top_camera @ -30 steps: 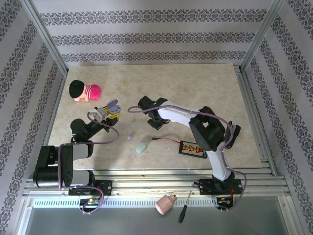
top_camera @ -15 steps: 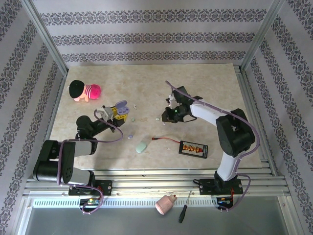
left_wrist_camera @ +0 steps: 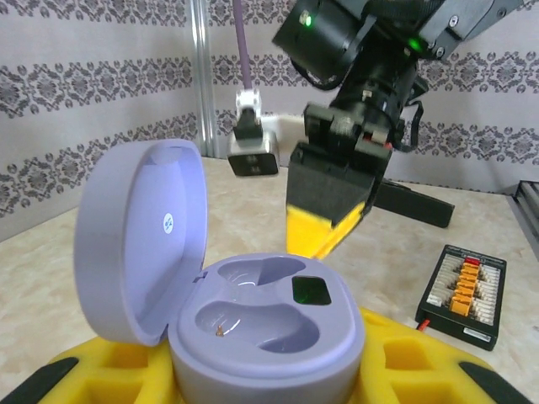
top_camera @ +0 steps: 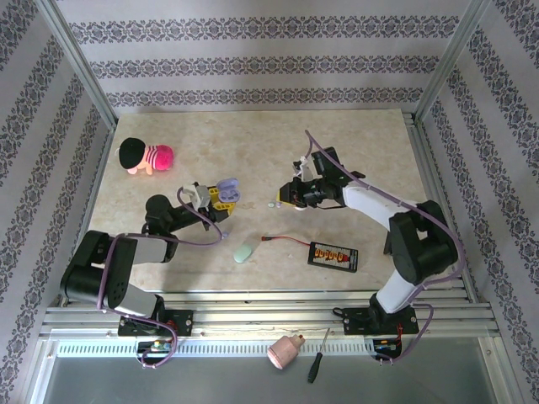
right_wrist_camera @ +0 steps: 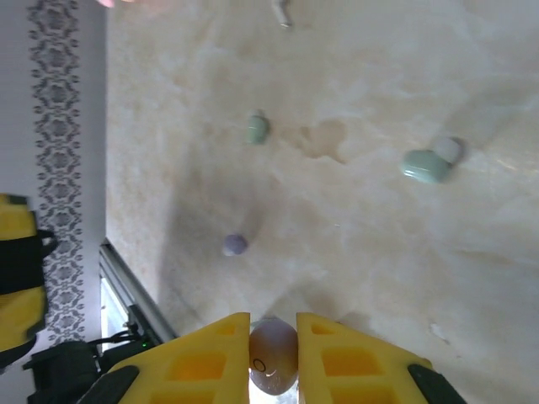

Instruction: Insert wireless bluetooth earbuds into charging case

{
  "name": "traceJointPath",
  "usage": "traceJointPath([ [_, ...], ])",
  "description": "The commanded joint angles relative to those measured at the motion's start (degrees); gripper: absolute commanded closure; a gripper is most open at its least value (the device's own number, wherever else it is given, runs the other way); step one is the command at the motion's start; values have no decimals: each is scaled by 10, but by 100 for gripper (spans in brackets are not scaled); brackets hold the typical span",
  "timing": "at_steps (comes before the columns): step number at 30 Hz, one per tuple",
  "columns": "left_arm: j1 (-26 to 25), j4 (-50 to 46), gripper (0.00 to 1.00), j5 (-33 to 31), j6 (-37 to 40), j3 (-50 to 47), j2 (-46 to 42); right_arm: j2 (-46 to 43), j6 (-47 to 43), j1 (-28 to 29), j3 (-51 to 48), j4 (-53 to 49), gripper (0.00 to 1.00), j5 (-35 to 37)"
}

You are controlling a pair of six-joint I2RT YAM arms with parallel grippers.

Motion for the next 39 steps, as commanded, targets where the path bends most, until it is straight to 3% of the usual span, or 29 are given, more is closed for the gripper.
traceJointPath([
  [1,-13,25,70,22,-18,20,14,-33,-12,-5,-7,29,84,-35],
  [9,-33,78,70,25,-36,25,49,-66,-50,33,27,46,86,-74],
  [20,-34,80,71,42,-35,25,57,-49,-66,86,80,70,87,-100],
  [39,-38,81,71,62,-50,35,50,4,-58,112,97,93,86,-100],
])
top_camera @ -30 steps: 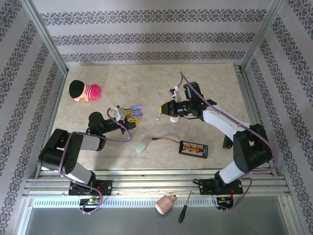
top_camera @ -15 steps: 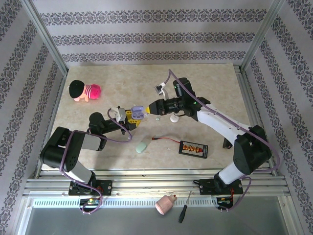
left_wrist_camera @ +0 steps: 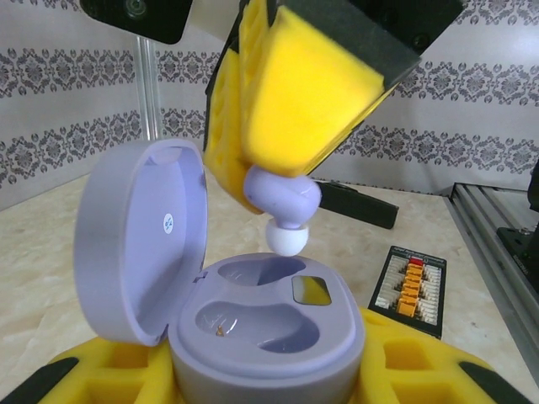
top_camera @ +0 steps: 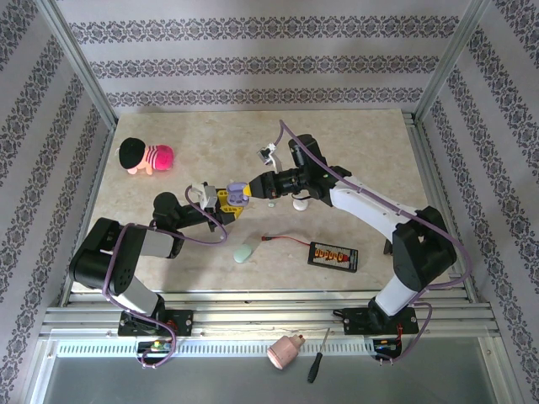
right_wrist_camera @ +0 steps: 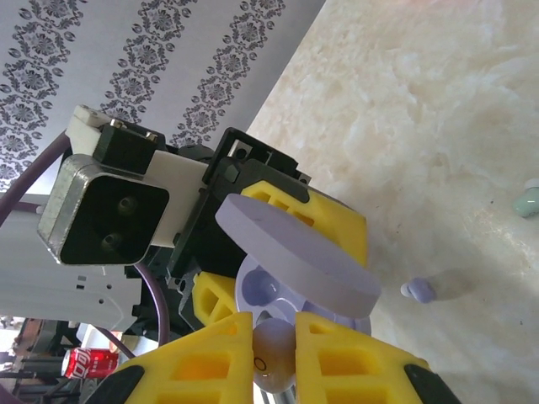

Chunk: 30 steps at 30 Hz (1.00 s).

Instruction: Insert wireless bluetooth earbuds into charging case

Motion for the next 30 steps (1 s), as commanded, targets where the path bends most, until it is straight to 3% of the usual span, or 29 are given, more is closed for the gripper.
traceJointPath([
  [1,-10,36,71,17,-10,12,-5,7,-10,8,9,17,87,-8],
  [23,-10,36,72,3,-8,11,-14,16,-43,12,0,-13,85,15],
  [30,-10,36,73,2,-6,10,-9,17,-50,16,12,-17,80,22],
])
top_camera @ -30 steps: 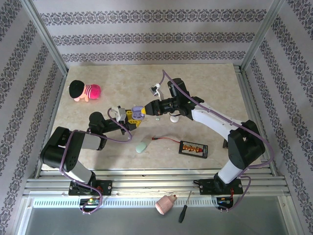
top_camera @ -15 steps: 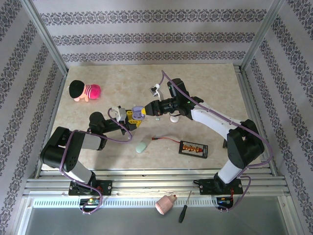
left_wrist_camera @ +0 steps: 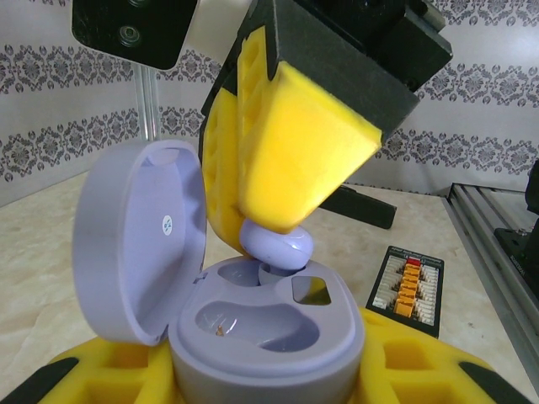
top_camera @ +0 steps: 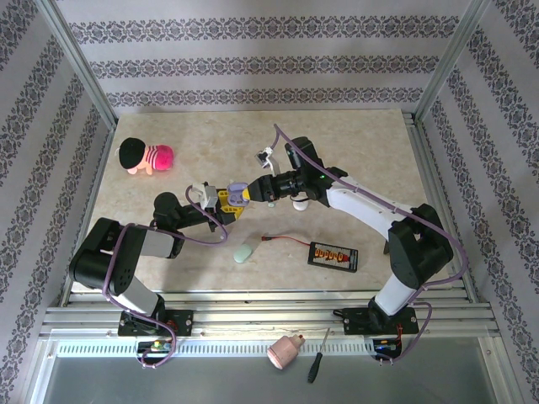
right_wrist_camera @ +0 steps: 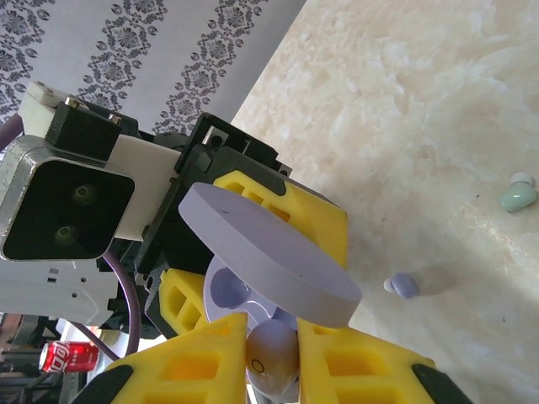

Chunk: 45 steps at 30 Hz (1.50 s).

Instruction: Insert wireless bluetooth earbuds into charging case

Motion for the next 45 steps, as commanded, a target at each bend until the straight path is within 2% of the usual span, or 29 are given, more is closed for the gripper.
traceJointPath([
  [1,-8,37,73,3,-4,10,-7,4,-18,6,12,-5,79,10],
  [15,-6,36,73,-15,12,1,-8,-46,-27,-5,-19,9,42,28],
  [18,6,37,73,-23,15,-3,-5,-71,-33,-9,-44,18,37,50],
  [21,28,37,73,-24,13,-7,-9,-93,-15,-20,-76,33,36,83],
  [24,54,37,73,-30,14,-10,-20,-99,55,-41,-113,83,37,96],
  [27,78,37,73,-29,13,-7,-28,-84,128,-50,-144,131,38,117],
  [29,89,37,73,-29,11,-3,-31,-65,142,-44,-146,138,38,124],
  [41,165,26,74,-66,4,-7,-37,132,69,19,-31,59,50,49],
  [45,185,31,74,-75,0,-17,-45,173,68,42,8,32,51,26],
])
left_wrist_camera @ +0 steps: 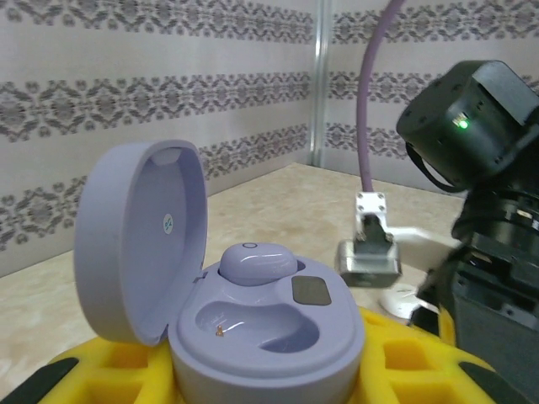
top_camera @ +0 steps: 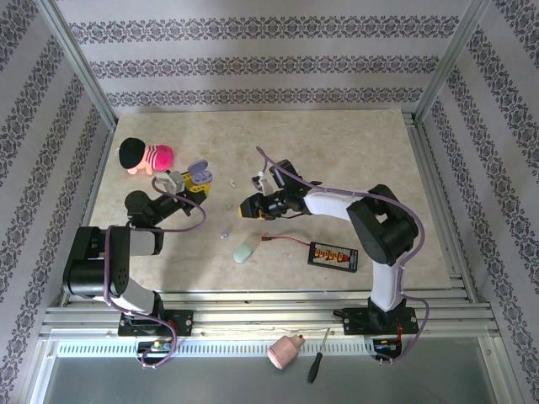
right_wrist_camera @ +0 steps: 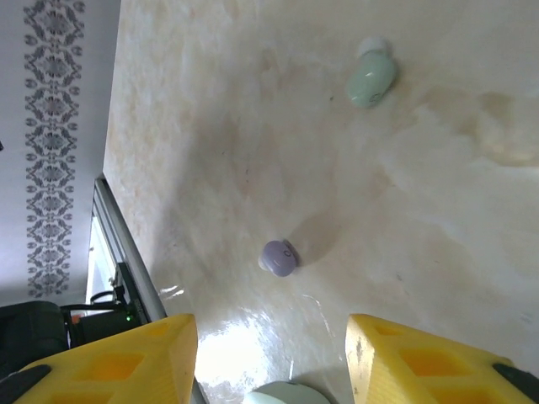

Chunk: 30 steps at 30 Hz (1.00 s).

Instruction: Insert wireless bluetooth earbuds into charging case

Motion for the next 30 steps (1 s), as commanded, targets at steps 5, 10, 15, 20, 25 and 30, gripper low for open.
traceJointPath([
  [5,29,-1,74,-30,9,-7,-23,50,-10,46,59,-43,51,-54],
  [10,41,2,74,-36,5,-11,-25,79,9,73,75,-42,51,-66],
  [15,45,1,74,-36,8,-15,-31,105,14,81,96,-50,51,-81],
  [20,46,-1,74,-35,8,-17,-35,131,23,82,113,-57,52,-71],
  [25,47,-5,74,-35,10,-19,-39,144,24,79,127,-61,53,-56],
  [30,47,-11,74,-36,14,-20,-44,150,9,68,146,-81,55,-18],
])
